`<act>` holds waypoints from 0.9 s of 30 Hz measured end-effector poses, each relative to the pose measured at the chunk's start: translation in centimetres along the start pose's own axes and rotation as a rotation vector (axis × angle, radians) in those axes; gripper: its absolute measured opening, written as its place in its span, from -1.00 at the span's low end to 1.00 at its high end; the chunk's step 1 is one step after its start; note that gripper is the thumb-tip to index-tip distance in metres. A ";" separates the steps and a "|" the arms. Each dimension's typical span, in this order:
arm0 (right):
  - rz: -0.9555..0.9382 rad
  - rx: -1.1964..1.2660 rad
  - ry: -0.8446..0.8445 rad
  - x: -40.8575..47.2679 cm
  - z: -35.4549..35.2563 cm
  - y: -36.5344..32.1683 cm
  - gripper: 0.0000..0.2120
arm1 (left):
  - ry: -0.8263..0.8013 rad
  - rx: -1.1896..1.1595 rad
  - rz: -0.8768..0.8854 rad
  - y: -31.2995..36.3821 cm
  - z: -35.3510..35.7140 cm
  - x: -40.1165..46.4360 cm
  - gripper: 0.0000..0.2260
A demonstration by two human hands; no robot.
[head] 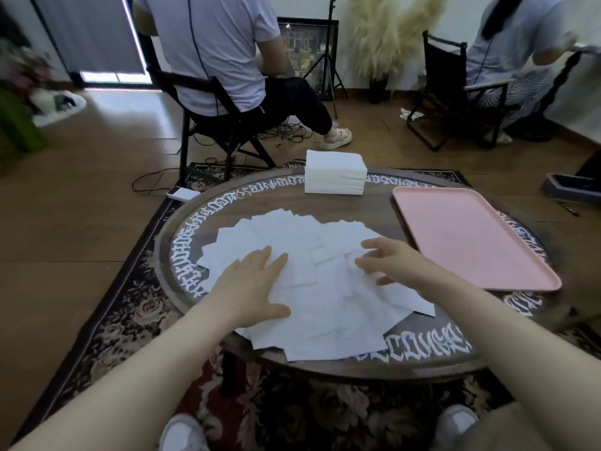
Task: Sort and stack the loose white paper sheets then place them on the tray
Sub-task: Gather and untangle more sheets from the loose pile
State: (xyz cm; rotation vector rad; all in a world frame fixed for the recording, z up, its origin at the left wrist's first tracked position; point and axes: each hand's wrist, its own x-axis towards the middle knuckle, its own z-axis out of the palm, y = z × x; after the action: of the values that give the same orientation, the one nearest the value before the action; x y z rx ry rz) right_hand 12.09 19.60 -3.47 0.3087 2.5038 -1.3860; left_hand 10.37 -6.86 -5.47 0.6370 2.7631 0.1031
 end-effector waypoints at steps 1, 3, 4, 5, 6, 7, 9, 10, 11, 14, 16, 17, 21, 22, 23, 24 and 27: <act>0.043 0.072 -0.006 0.2 0.2 -0.1 -0.62 | 0.007 -0.008 0.002 -0.1 0.2 0.3 -0.14; 0.102 0.203 -0.023 0.9 0.6 -0.2 -0.77 | 0.033 -0.027 0.005 -0.2 0.4 1.0 -0.19; 0.126 0.261 -0.027 1.3 0.8 -0.3 -0.84 | 0.054 -0.020 0.004 -0.2 0.5 1.3 -0.24; 0.157 0.310 -0.022 1.7 1.0 -0.3 -0.88 | 0.082 0.004 0.000 -0.2 0.5 1.7 -0.31; 0.196 0.349 -0.013 2.1 1.2 -0.3 -0.90 | 0.114 0.036 -0.003 -0.2 0.5 2.0 -0.40; 0.236 0.384 -0.012 2.4 1.4 -0.4 -0.92 | 0.149 0.069 0.002 -0.2 0.4 2.3 -0.50; 0.288 0.435 -0.028 3.0 1.8 -0.6 -0.91 | 0.242 0.085 0.020 -0.2 0.3 2.6 -0.71; 0.301 0.455 -0.031 3.2 1.9 -0.7 -0.91 | 0.302 0.057 0.020 -0.3 0.2 2.7 -0.75; 0.307 0.473 -0.024 3.4 2.1 -0.9 -0.91 | 0.355 0.019 0.008 -0.4 0.1 2.7 -0.75; 0.279 0.522 0.040 4.0 2.8 -1.5 -0.89 | 0.439 -0.135 0.000 -1.2 -0.6 3.0 -0.70; 0.233 0.572 0.055 4.2 3.3 -1.8 -0.79 | 0.346 -0.225 -0.007 -1.9 -0.8 3.0 -0.72; 0.223 0.599 0.058 4.3 3.6 -1.9 -0.71 | 0.226 -0.193 -0.014 -2.2 -0.7 2.8 -0.64; 0.238 0.641 0.122 4.6 4.0 -2.5 -0.71 | -0.036 0.000 0.034 -2.6 0.5 2.3 -0.28; 0.243 0.601 0.124 4.6 3.8 -2.7 -0.77 | -0.030 -0.004 0.038 -2.7 0.5 2.3 -0.27; 0.249 0.535 0.119 4.6 3.6 -2.8 -0.83 | -0.021 -0.019 0.042 -2.9 0.5 2.2 -0.28; 0.253 0.462 0.113 4.5 3.4 -2.9 -0.85 | -0.022 -0.027 0.042 -3.0 0.4 2.1 -0.28; 0.212 0.283 0.105 4.4 2.8 -2.9 -0.82 | -0.036 -0.037 0.058 -3.2 0.3 2.0 -0.29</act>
State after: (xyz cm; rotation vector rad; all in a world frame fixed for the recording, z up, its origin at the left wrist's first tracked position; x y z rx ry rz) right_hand 7.37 15.98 -4.07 0.6979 2.2692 -1.6702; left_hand 7.44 -8.84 -6.77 0.7024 2.7026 0.1532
